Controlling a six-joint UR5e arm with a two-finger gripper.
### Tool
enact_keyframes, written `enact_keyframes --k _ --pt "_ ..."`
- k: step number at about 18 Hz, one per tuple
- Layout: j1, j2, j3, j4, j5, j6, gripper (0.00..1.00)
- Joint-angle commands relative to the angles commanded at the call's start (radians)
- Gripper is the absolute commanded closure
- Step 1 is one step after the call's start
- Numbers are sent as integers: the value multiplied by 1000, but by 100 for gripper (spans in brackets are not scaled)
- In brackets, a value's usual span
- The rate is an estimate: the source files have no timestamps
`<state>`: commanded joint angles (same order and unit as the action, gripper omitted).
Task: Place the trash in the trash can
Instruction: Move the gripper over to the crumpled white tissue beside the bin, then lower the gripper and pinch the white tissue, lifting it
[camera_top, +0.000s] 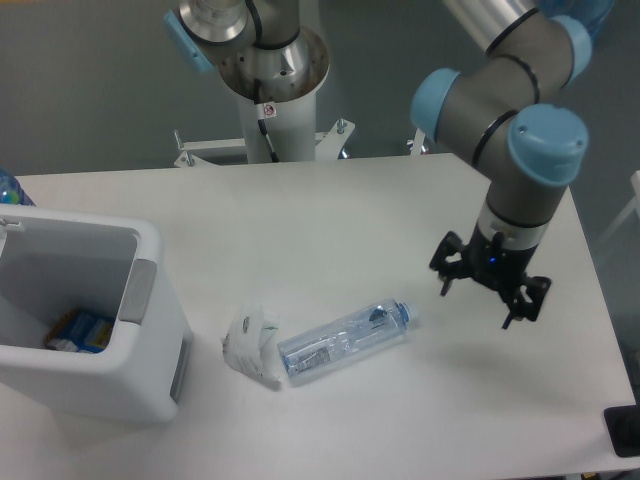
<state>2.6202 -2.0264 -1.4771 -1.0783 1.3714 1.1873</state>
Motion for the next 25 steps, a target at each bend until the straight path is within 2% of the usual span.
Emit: enact_keyframes --k 1,3,7,10,12,15,18,22,23,25 --pt "-17 5 -15 -5 0 0 0" --pt "-84 8 -86 -3 6 -2 0" --pt "-155 28 -121 -8 9 -32 0" --pt "-198 87 -233 -14 -5 -41 0" --pt "-206 121 -276 -32 -40 -40 0" --pt "-238 143 -288 -72 -86 -44 0" --pt "-288 138 -288 -74 -87 -133 0" --pt "-345 77 -272 -43 -78 -271 1" --pt "-350 69 -272 -43 -77 -278 18" --pt "-351 69 -275 -45 -74 -294 60"
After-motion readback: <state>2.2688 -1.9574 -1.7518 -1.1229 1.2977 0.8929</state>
